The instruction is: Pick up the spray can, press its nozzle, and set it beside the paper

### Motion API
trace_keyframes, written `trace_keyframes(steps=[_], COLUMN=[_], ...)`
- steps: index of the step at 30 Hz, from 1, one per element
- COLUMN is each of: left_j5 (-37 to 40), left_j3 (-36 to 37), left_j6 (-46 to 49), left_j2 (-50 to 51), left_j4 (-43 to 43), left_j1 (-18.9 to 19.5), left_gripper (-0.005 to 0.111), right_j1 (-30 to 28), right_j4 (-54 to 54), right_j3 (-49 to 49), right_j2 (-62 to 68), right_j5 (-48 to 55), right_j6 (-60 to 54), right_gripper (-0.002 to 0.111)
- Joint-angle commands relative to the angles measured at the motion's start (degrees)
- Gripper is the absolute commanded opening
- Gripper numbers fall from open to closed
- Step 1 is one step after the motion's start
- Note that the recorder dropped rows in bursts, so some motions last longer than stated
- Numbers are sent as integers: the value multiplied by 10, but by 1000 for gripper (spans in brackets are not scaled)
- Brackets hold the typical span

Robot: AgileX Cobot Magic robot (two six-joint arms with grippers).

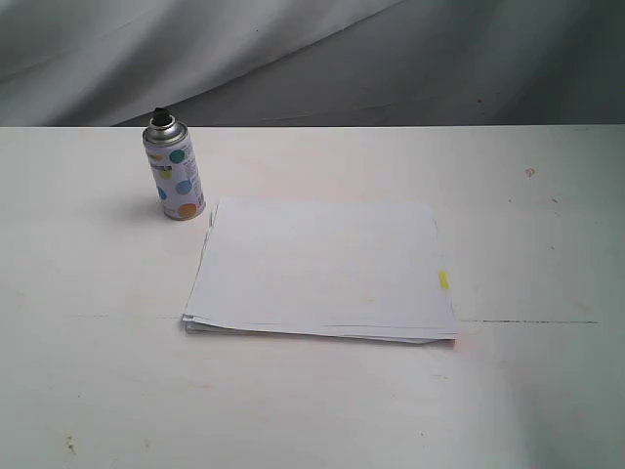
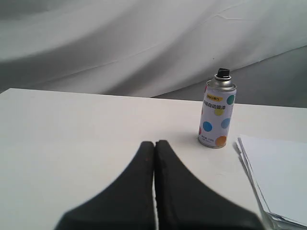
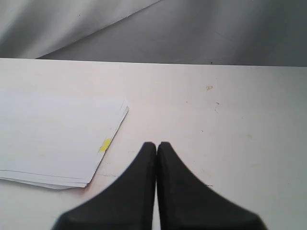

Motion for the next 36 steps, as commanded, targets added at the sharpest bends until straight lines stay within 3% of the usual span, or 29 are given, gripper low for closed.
trace_keyframes(steps=[1,19,28,32,36], left_j5=[-3,-4,-121,-136,-136], left_j3=[3,3,3,3,3], left_j6=[-1,-1,-5,-5,-6], left_j2=[-2,-2,-2,-2,-2], left_j4=[1,1,1,-34,-121], left_j1=[-3,-3,-3,-3,-3], left_gripper=[0,0,0,0,0], right_j1=[0,0,0,0,0], right_j4=[-6,-6,-6,-6,-6], right_j3=[2,2,2,2,2], right_j2=[-1,-1,-1,-1,-1], right_j5=[-1,-1,-1,-1,-1], right_j6=[1,2,1,1,1], right_gripper=[0,0,0,0,0])
